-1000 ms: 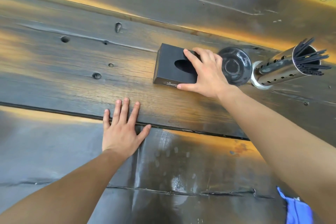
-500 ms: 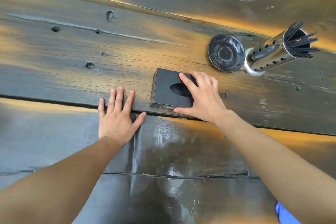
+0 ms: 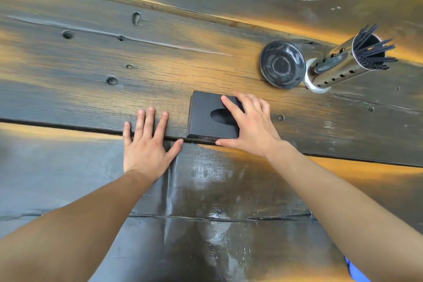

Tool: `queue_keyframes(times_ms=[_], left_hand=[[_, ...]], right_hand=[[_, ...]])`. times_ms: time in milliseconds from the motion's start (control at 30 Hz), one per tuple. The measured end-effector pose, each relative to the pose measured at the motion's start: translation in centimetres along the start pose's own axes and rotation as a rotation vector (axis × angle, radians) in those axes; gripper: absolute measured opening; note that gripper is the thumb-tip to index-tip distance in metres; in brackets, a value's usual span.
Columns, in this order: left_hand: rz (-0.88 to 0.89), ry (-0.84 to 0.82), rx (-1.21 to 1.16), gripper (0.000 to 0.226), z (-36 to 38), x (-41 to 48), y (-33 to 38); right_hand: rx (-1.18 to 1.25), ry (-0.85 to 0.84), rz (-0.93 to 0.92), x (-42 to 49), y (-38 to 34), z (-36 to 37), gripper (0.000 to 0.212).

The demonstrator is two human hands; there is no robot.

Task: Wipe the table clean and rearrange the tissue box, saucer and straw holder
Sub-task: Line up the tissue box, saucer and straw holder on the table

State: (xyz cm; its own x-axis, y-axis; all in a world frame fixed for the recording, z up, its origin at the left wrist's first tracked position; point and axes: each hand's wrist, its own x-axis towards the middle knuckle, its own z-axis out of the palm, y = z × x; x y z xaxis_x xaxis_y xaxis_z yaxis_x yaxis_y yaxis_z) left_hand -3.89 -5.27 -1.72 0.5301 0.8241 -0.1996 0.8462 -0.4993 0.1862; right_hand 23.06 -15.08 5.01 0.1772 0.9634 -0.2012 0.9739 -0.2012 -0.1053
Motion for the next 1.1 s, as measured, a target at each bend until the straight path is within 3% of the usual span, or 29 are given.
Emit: queue_keyframes(times_ms=[200,400,600,767,933,1000,1100], left_hand=[[0.007,0.059,-0.065,0.077,0.0,-0.7,-0.3],[-0.123,0.238,-0.308,0.064,1.3,-6.3,6.0],[-0.111,0.050,-0.329,0.074,3.5,-10.1,16.9],[-0.208,-0.082,-0.103,0.096,5.6,-9.7,20.6],[-0.235,-0.062,-0.019,0.099,6.3,-9.5,21.3],[-0.245,-0.062,0.005,0.100,6.5,-9.5,21.5],[-0.261,-0.047,0.018,0.101,6.5,-9.4,21.6]], right_hand=[[0.047,-0.012,0.018,-0.6,0.0,-0.7,0.118],[0.239,0.178,0.250,-2.1,3.7,-1.5,0.075],[0.582,0.247,0.676,-2.4,10.1,-0.4,0.062],[0.895,0.255,0.941,0.0,14.2,-0.2,0.052],[1.294,0.272,1.053,3.0,16.3,-0.7,0.045],[1.375,0.284,1.083,3.8,16.9,-0.6,0.029],[1.454,0.322,1.124,4.4,17.5,-0.6,0.020]])
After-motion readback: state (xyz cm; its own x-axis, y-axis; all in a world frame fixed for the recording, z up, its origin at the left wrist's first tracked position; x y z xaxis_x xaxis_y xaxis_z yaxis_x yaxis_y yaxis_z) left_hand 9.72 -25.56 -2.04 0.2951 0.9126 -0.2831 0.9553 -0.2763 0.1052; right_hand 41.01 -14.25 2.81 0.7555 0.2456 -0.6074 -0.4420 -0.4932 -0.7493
